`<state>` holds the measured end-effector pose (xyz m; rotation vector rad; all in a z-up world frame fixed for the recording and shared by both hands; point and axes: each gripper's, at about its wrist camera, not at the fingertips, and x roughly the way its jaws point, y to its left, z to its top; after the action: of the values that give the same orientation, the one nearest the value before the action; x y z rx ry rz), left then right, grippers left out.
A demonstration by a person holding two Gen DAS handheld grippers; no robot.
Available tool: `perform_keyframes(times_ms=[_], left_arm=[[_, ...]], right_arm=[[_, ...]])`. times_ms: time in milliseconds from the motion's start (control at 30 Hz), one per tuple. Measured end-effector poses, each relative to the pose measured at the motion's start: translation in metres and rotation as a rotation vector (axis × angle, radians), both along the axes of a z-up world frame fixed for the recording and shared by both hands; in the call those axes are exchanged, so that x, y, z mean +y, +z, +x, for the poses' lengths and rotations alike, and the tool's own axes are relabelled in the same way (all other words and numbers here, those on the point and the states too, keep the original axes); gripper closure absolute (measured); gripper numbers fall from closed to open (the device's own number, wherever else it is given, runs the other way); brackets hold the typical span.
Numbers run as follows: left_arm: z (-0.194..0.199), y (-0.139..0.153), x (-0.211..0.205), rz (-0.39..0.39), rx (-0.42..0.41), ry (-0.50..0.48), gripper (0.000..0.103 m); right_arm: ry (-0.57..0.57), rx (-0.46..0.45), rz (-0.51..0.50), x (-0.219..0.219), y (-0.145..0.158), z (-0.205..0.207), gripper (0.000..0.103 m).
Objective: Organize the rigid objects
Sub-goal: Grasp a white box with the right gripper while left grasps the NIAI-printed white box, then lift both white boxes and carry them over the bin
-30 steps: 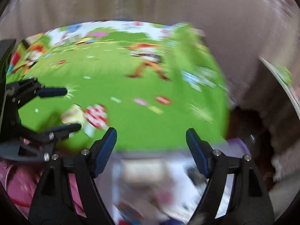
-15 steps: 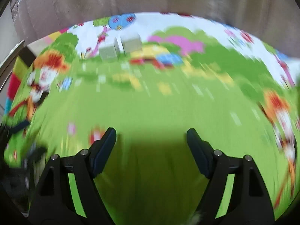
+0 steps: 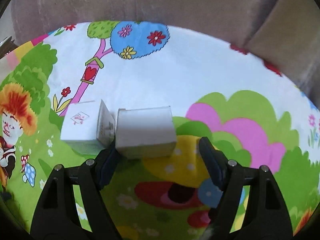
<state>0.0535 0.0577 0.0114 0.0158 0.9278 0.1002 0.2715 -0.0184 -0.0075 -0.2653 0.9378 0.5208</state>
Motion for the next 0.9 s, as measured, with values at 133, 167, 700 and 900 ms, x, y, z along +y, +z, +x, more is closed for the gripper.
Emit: perform_keyframes(times_ms=[133, 167, 700, 900], left_arm=[[0.053, 0.005, 0.000, -0.019, -0.032, 0.017, 0.022], [0.068, 0.006, -0.001, -0.030, -0.040, 0.021, 0.022], [0.175, -0.010, -0.020, -0.037, -0.004, 0.186, 0.052], [0.079, -0.010, 0.011, -0.043, -0.029, 0.172, 0.052]], right_arm=[[-0.016, -0.014, 0.011, -0.019, 0.010, -0.010, 0.054], [-0.025, -0.011, 0.014, -0.027, 0.012, -0.013, 0.054], [-0.063, 0.034, 0.080, -0.086, 0.019, -0.057, 0.054], [-0.015, 0.035, 0.073, -0.052, 0.018, -0.085, 0.054]])
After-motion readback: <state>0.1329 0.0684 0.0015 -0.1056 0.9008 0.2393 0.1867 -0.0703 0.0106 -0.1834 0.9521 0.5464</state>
